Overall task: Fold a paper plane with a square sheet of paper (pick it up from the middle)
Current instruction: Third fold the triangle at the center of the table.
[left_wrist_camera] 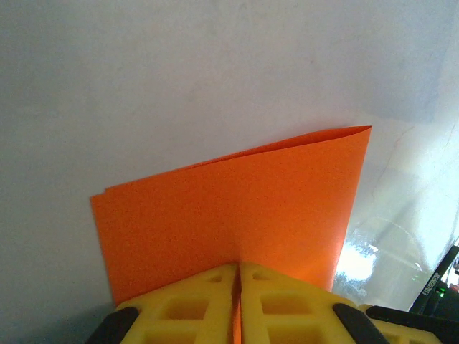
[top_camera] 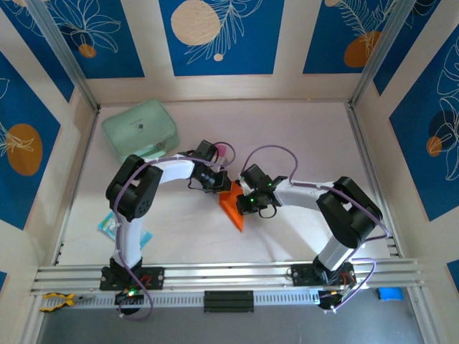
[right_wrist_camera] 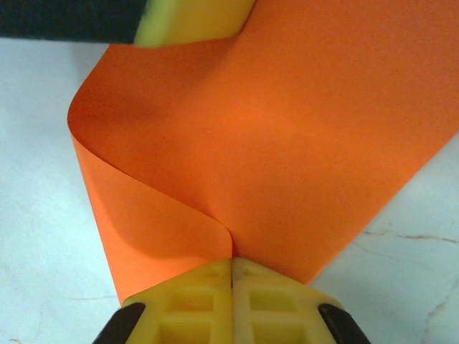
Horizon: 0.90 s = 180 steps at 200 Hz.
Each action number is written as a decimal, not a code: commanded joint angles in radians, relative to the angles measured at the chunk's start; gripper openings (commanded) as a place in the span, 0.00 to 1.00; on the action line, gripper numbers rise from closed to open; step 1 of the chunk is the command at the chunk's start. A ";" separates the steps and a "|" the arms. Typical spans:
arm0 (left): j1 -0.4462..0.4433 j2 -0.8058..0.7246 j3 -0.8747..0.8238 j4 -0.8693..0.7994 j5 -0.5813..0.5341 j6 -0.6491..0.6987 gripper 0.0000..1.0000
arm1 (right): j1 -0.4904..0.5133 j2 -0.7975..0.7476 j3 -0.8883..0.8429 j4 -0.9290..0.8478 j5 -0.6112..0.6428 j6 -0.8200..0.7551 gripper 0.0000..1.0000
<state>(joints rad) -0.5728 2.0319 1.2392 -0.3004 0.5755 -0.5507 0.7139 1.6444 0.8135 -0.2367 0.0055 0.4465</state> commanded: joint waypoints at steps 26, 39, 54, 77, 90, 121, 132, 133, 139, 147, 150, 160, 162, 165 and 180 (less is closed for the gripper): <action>-0.004 -0.003 0.000 -0.077 -0.052 0.009 0.12 | 0.004 0.023 -0.004 -0.026 0.022 0.014 0.00; -0.004 -0.004 0.006 -0.080 -0.054 0.009 0.13 | 0.006 0.022 -0.009 -0.023 0.022 0.015 0.00; -0.004 -0.008 0.011 -0.083 -0.055 0.009 0.13 | 0.005 0.021 -0.011 -0.023 0.024 0.017 0.00; -0.005 -0.024 0.020 -0.081 -0.056 0.009 0.14 | 0.004 0.020 -0.016 -0.021 0.026 0.017 0.00; -0.004 -0.037 0.028 -0.082 -0.056 0.010 0.15 | 0.004 0.019 -0.017 -0.020 0.026 0.017 0.00; -0.004 -0.085 0.039 -0.090 -0.085 0.010 0.21 | 0.004 0.018 -0.020 -0.011 0.021 0.016 0.00; -0.005 -0.103 0.036 -0.091 -0.096 0.010 0.25 | 0.005 0.020 -0.020 -0.009 0.018 0.011 0.00; -0.005 -0.106 0.036 -0.092 -0.097 0.009 0.25 | 0.004 0.019 -0.020 -0.010 0.018 0.011 0.00; -0.004 -0.117 0.032 -0.094 -0.106 0.008 0.27 | 0.003 0.020 -0.018 -0.013 0.018 0.009 0.00; -0.003 -0.131 0.024 -0.099 -0.125 0.006 0.30 | 0.002 0.022 -0.016 -0.016 0.018 0.005 0.00; -0.002 -0.137 0.020 -0.100 -0.131 0.004 0.30 | 0.002 0.021 -0.016 -0.015 0.018 0.004 0.00; -0.003 -0.157 0.003 -0.100 -0.148 -0.001 0.31 | 0.000 0.021 -0.016 -0.015 0.016 0.004 0.00; -0.003 -0.161 0.000 -0.099 -0.151 -0.001 0.31 | 0.000 0.021 -0.017 -0.015 0.016 0.005 0.00; -0.002 -0.169 -0.007 -0.100 -0.156 -0.004 0.31 | -0.002 0.021 -0.017 -0.015 0.016 0.005 0.00; -0.001 -0.206 -0.042 -0.092 -0.173 -0.013 0.31 | 0.000 0.020 -0.020 -0.012 0.015 0.007 0.00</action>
<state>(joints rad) -0.5724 1.8988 1.2430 -0.3706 0.4568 -0.5510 0.7136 1.6444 0.8116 -0.2283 0.0120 0.4534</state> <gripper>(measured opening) 0.310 0.063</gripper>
